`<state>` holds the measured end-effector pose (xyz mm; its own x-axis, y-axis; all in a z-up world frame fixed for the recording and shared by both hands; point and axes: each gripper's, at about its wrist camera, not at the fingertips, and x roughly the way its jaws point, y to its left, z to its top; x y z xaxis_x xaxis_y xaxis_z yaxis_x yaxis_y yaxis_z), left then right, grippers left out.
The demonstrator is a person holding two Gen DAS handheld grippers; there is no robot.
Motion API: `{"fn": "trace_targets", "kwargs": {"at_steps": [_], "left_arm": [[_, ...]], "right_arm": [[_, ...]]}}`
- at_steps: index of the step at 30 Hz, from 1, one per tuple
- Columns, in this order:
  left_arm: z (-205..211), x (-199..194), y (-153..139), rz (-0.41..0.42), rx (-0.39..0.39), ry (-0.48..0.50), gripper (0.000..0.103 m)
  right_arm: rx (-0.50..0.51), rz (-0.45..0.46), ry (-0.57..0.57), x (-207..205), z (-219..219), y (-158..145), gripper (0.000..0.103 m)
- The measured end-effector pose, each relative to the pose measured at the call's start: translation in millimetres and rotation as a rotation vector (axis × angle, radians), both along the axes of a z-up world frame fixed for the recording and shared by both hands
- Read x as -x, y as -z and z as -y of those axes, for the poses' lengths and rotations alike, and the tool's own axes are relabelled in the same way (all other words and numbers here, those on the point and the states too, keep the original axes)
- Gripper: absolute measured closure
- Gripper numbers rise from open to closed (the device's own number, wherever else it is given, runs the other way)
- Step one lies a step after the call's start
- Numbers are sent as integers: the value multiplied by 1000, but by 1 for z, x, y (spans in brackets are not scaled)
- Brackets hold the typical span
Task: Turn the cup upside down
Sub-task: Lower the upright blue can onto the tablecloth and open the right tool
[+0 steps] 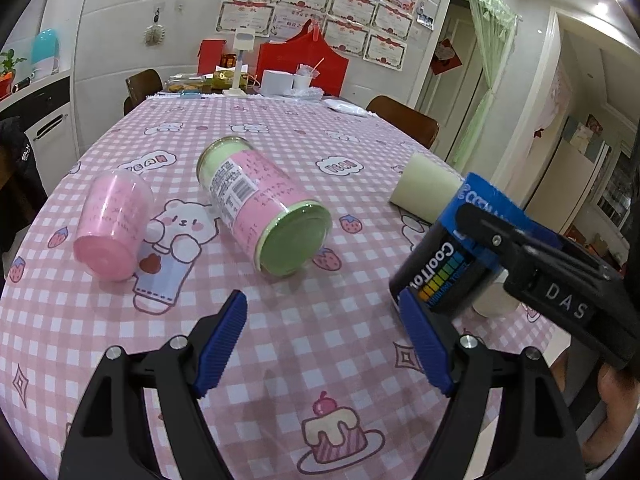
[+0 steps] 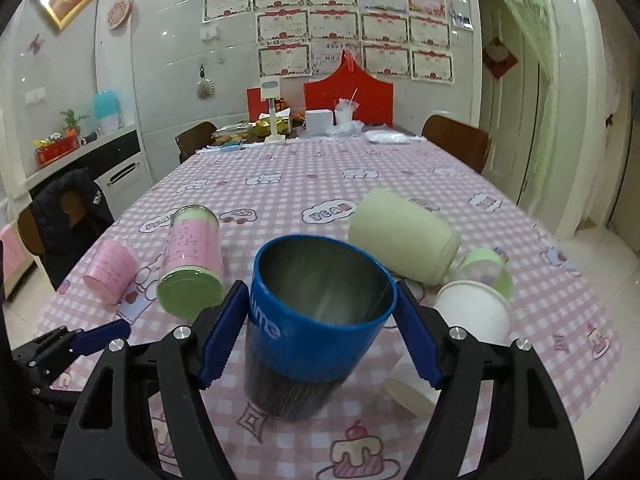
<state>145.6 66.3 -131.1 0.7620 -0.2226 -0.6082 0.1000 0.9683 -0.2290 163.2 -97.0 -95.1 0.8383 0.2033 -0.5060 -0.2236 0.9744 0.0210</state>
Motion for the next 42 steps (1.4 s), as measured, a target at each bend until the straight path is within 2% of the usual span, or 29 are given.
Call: {"fn": "trace_targets", "kwargs": {"at_steps": [15,24,32,42], "left_arm": [[4,2,0,-3,-31,-20,26],[9,11,-5,6,-61,-15,26],[11,20,-10,15,-81,-14,26],[20,40,-29,61,-111,-8,26]], "right_arm": [[50,28,-26,14,-7,4,34],[11,17,-64,24,-9,3,34],[-24,13,-75,36,-2,0,25],[-57,57,-63,63,17,-16,20]]}}
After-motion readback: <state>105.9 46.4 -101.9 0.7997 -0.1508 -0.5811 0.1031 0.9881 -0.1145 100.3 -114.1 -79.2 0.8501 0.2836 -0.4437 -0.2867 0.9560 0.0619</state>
